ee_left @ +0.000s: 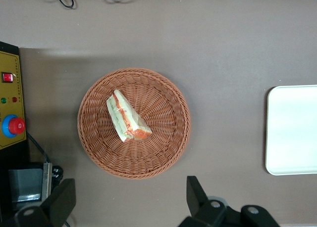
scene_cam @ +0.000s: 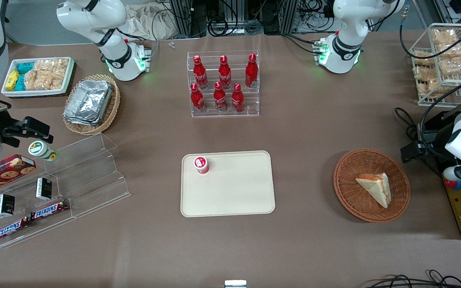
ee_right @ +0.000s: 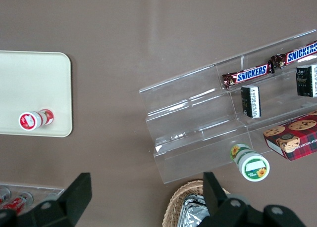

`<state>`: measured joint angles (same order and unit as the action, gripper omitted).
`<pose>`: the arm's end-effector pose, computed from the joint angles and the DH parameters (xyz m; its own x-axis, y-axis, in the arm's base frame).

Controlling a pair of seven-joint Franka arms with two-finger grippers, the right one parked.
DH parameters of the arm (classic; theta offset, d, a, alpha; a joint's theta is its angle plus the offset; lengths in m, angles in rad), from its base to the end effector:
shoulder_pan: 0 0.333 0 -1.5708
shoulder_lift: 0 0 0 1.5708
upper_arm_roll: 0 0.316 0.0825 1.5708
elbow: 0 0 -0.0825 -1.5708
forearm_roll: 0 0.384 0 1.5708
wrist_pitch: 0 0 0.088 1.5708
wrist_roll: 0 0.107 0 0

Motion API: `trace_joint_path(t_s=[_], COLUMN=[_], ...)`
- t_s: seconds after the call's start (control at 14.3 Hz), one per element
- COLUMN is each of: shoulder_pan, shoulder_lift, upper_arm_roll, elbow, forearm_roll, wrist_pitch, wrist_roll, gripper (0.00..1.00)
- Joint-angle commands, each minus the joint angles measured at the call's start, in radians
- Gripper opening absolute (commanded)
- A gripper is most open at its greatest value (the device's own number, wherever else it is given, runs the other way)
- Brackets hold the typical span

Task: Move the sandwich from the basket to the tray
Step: 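Move the open left gripper over the wrapped sandwich in the wicker basket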

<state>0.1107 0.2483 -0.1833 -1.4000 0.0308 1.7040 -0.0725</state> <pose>0.6392 -0.0293 0.5719 0.9983 0.0041 0.0585 0.0030 -0.9998 0.0184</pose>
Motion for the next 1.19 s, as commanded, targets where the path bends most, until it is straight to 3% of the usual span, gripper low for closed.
trace_joint_path(t_s=[0.0, 0.42, 0.56, 0.84, 1.12], shoulder_pan=[0.004, 0.003, 0.006, 0.021, 0.078], shoulder_lift=[-0.007, -0.004, -0.044, -0.106, -0.034], upper_arm_roll=[-0.002, -0.002, -0.001, 0.008, 0.007], elbow=[0.003, -0.043, -0.165, -0.474, -0.488], forearm_roll=[0.009, 0.015, 0.017, 0.024, 0.02], wrist_pitch=[0.005, 0.011, 0.095, 0.421, 0.465], wrist_roll=[-0.001, -0.001, -0.001, -0.007, -0.044], gripper=[0.99, 1.0, 1.0, 1.0, 1.0])
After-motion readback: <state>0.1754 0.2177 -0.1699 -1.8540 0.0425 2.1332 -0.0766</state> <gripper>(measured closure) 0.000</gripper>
